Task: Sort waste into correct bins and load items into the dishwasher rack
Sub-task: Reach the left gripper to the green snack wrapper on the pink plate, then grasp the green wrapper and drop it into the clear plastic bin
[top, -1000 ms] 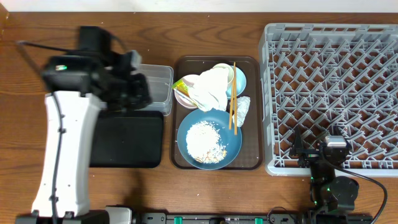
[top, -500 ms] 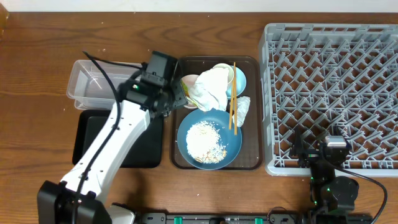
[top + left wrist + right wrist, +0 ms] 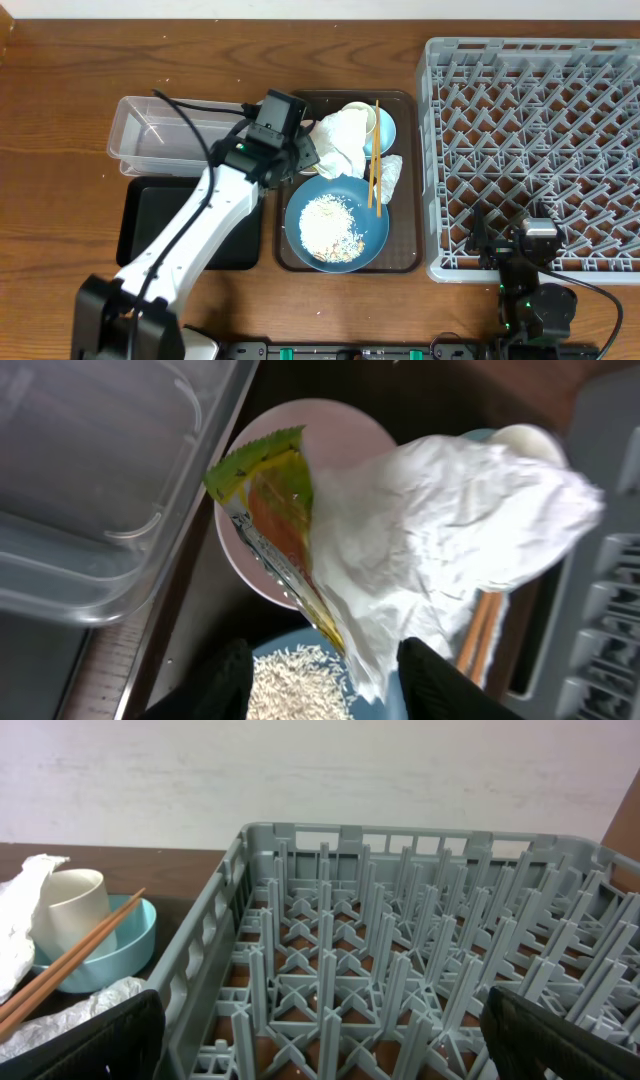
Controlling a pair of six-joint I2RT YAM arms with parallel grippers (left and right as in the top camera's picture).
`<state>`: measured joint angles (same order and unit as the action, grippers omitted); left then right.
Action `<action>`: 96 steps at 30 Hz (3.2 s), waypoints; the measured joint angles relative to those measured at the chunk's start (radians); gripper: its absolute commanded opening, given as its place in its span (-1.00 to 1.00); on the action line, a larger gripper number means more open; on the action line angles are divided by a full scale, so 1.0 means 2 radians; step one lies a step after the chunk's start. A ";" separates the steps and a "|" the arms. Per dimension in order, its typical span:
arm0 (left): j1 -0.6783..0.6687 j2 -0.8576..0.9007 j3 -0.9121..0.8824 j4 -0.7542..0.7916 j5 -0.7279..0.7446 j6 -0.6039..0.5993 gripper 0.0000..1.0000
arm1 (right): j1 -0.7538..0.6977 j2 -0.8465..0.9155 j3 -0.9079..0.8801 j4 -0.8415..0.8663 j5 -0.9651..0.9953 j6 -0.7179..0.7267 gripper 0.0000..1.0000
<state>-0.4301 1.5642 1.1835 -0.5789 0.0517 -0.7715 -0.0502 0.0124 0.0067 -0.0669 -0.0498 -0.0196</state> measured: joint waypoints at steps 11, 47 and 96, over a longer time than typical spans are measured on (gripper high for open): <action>0.000 0.069 0.000 0.026 -0.002 -0.018 -0.08 | 0.000 0.000 0.000 0.000 0.000 0.000 0.98; 0.000 0.032 0.000 0.046 -0.026 -0.007 -0.88 | 0.000 0.000 0.000 0.000 0.000 0.000 0.99; 0.135 0.024 0.000 -0.006 -0.127 0.070 0.01 | 0.000 0.000 0.000 0.000 0.000 0.000 0.98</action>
<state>-0.1600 1.6127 1.1835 -0.5903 -0.2028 -0.6319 -0.0502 0.0124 0.0067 -0.0669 -0.0498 -0.0196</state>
